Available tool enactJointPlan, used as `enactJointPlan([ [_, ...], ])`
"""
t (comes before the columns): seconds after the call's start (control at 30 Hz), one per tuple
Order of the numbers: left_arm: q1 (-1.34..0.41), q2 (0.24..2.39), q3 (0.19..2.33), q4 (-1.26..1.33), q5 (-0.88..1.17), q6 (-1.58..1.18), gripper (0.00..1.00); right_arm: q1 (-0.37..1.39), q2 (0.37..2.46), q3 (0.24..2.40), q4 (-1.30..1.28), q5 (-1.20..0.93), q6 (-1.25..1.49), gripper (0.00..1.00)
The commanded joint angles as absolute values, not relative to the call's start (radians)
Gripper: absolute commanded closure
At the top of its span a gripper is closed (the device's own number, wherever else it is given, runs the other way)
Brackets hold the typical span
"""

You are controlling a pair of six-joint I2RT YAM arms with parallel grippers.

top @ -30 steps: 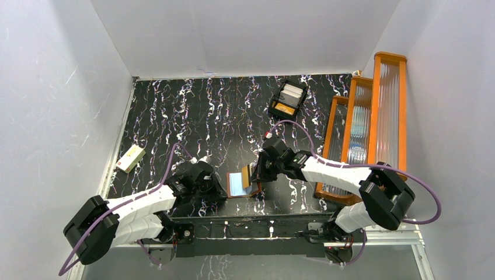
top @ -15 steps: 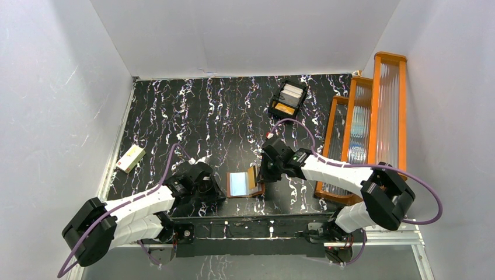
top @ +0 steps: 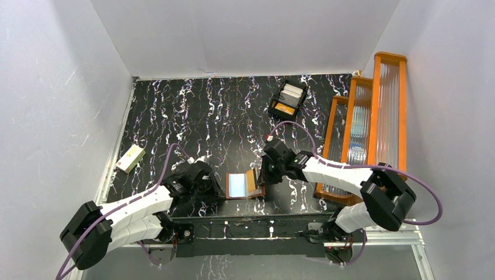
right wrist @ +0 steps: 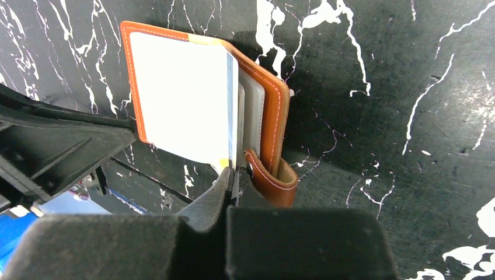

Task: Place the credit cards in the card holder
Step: Insert the credit card into the card holder.

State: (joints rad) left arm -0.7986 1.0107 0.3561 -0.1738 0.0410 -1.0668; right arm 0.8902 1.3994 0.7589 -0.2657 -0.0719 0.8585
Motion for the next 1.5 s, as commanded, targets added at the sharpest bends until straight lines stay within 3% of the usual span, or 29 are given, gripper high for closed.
enactJointPlan([
  [0.0,-0.793,0.967,0.422,-0.207,0.035,-1.055,0.79,0.879,1.352,0.8,-0.329,-0.043,0.801,0.98],
  [0.47,-0.792,1.096,0.407,-0.04,0.119,-0.989,0.47,0.814,1.309,0.746,-0.295,-0.123,0.778,1.0],
  [0.9,-0.79,1.217,0.363,0.219,0.208,-1.026,0.41,0.748,1.273,0.614,-0.179,-0.195,0.821,1.0],
  [1.07,-0.79,1.228,0.378,0.229,0.212,-1.011,0.52,0.747,1.261,0.612,-0.182,-0.191,0.819,1.0],
  [1.23,-0.79,1.224,0.383,0.179,0.184,-1.014,0.88,0.748,1.231,0.608,-0.152,-0.223,0.835,1.0],
  [1.3,-0.79,1.218,0.372,0.168,0.177,-1.022,0.98,0.748,1.212,0.576,-0.093,-0.261,0.878,1.0],
  [1.47,-0.791,1.187,0.325,0.193,0.171,-1.048,1.0,0.748,1.207,0.503,0.037,-0.303,0.938,1.0],
])
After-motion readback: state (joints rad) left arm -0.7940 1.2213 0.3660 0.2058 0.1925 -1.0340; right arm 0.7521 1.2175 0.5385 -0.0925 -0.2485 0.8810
